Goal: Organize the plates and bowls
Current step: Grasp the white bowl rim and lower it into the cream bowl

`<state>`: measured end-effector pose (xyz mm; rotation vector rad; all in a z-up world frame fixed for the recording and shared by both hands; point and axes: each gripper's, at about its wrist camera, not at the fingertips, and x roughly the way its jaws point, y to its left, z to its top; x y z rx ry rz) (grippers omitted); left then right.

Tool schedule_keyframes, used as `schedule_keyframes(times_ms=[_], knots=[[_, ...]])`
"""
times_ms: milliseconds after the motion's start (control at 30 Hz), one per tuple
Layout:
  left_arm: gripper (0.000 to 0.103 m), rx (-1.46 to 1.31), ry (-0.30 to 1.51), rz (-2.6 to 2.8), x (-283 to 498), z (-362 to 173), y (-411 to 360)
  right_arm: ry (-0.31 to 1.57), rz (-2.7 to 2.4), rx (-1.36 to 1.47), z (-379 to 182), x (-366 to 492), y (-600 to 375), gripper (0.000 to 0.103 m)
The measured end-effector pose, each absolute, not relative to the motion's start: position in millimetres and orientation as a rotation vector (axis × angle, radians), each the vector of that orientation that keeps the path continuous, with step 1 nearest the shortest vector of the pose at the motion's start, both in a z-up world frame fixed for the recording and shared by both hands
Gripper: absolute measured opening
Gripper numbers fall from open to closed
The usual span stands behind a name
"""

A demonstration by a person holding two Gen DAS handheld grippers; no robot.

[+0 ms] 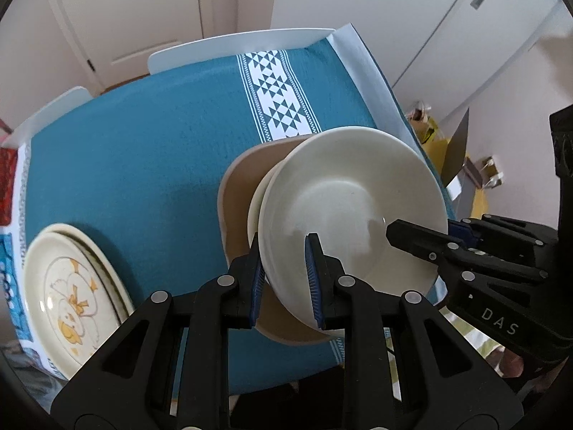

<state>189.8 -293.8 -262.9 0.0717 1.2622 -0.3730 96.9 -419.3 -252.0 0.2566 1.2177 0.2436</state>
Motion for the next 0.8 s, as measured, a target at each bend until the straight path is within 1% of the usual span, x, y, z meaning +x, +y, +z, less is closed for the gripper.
schedule_keyframes(times_ms=[333,800], knots=[[0.019,0.166,1.246,-0.349,188.0,-263.9,-301.1,1.236,0.251,0.252,-254.9,98.1,-419.7,0.017],[0.019,0.198,1.234,-0.324,186.3,-269.4,-301.5,1.235,0.259,0.248,-252.7,98.5,-420.8,0.017]])
